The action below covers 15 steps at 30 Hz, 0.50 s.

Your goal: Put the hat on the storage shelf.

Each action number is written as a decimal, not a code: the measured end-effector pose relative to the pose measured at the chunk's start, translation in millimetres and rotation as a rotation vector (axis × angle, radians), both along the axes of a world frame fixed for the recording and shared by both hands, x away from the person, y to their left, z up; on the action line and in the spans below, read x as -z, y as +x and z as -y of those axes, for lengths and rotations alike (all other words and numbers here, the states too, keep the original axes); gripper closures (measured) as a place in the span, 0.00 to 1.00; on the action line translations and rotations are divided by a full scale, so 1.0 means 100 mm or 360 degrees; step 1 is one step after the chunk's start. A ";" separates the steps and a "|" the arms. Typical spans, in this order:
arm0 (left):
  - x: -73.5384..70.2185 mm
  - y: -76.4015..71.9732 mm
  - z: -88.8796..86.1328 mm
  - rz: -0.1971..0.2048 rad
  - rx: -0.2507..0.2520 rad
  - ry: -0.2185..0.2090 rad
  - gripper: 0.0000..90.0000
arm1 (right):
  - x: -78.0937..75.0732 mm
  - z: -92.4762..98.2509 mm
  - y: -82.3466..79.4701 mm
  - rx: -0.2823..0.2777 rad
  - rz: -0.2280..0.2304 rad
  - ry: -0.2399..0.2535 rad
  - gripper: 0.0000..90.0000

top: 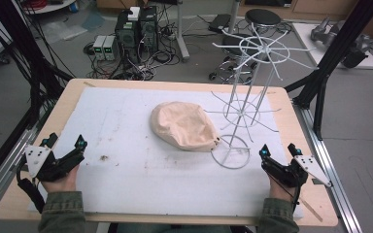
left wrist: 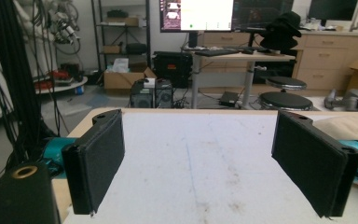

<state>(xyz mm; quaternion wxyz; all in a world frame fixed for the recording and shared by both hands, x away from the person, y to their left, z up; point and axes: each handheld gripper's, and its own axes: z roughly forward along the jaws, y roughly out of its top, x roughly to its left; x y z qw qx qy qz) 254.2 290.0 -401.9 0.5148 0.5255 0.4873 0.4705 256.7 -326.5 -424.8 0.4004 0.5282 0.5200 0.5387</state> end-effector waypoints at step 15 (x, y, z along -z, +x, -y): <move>-0.41 0.24 0.26 -0.0058 0.0134 0.0085 0.22 | 0.01 0.00 0.01 -0.0012 -0.0017 0.0005 0.05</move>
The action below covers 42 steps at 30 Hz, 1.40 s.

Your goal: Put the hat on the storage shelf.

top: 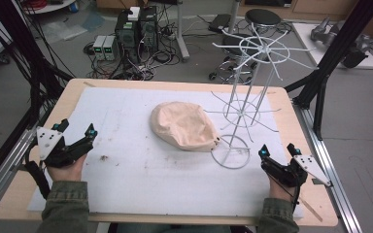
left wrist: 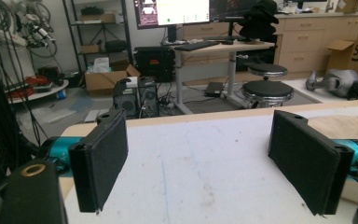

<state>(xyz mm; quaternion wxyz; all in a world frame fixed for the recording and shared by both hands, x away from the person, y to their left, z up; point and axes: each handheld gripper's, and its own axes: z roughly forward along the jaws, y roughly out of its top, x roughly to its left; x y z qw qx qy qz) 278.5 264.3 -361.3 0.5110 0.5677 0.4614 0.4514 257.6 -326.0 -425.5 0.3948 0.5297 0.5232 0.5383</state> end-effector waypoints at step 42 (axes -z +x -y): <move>-0.37 0.90 0.85 -0.0342 0.0129 0.0079 0.19 | 0.01 -0.01 0.04 -0.0020 -0.0004 -0.0020 0.05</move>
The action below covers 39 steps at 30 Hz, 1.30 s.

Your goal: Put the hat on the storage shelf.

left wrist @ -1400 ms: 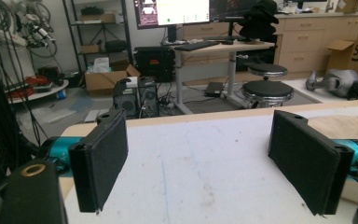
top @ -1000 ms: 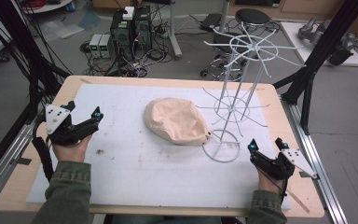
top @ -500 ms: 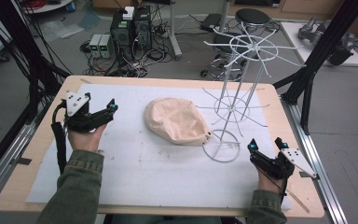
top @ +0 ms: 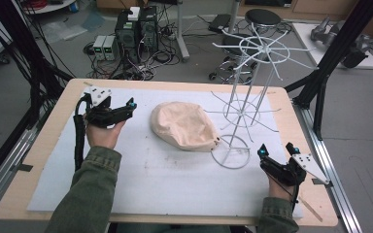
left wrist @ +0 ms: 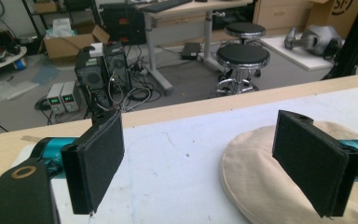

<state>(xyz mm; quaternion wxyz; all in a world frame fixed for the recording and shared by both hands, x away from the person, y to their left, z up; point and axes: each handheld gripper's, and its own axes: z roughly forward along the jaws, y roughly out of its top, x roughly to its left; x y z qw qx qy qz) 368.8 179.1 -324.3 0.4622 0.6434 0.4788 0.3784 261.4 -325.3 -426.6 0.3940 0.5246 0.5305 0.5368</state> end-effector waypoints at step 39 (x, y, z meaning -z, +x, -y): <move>0.46 0.43 0.74 -0.0389 0.0210 0.0193 0.18 | 0.00 0.00 0.01 -0.0016 0.0000 -0.0002 0.05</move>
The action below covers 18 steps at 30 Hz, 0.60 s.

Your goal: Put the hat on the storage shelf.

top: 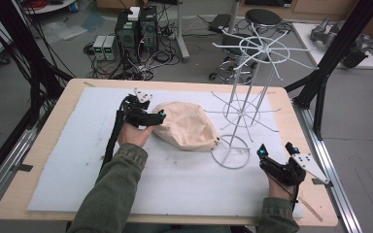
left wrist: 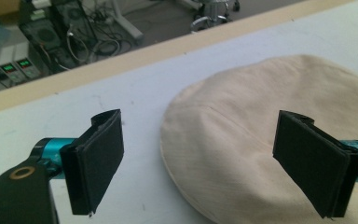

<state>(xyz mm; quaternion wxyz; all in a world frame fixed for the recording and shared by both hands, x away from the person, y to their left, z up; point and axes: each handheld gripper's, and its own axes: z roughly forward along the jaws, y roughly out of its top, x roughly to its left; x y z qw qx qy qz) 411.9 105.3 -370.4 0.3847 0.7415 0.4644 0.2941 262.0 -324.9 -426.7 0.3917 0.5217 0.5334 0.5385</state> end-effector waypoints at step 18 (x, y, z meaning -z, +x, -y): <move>0.25 0.12 0.19 -0.0340 0.0026 0.0061 0.16 | 0.00 0.00 0.01 -0.0007 0.0001 -0.0004 0.05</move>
